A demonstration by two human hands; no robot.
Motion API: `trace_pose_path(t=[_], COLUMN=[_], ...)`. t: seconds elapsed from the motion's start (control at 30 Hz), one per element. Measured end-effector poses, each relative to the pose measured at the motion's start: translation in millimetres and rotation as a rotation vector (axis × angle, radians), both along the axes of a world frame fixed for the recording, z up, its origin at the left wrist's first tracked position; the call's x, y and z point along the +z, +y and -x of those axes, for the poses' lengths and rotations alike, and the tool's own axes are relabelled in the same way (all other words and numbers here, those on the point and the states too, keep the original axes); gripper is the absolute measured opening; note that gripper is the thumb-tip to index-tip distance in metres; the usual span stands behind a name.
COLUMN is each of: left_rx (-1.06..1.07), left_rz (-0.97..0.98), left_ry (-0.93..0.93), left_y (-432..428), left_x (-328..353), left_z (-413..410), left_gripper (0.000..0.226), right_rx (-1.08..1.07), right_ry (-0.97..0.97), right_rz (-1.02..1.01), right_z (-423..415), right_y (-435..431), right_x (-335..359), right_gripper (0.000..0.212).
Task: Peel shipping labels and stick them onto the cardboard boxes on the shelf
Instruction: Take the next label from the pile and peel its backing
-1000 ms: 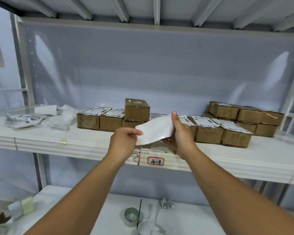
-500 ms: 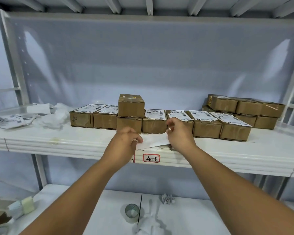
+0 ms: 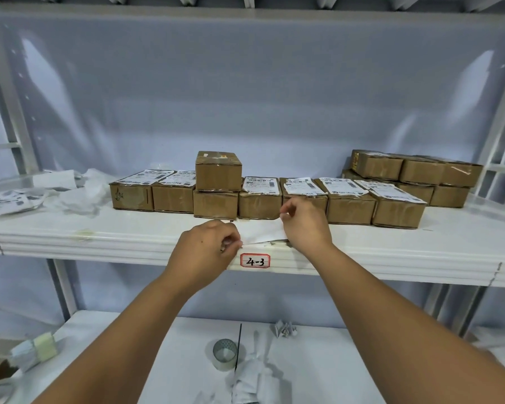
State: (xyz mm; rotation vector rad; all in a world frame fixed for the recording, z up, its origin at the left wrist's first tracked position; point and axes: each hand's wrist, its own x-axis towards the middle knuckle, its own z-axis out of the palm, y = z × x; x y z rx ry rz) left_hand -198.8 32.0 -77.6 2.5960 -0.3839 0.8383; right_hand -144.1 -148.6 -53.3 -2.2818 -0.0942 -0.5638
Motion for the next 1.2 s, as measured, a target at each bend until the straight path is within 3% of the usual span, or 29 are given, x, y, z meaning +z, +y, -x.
trace_pose_path(t=[0.3, 0.53, 1.2], left_rx=[0.089, -0.069, -0.160], left_rz=[0.078, 0.131, 0.126], left_ry=[-0.034, 0.069, 0.079], left_y=[-7.3, 8.9, 22.1], left_x=[-5.4, -0.3, 2.1], left_z=[0.9, 3.1, 2.0], left_gripper=[0.018, 0.018, 0.021], right_rx=[-0.007, -0.019, -0.033], right_ry=[-0.025, -0.034, -0.043], right_rz=[0.090, 0.118, 0.152], right_z=[-2.4, -3.1, 0.4], right_y=[0.8, 2.1, 3.7], right_x=[-5.6, -7.1, -7.0], right_gripper=[0.019, 0.021, 0.024])
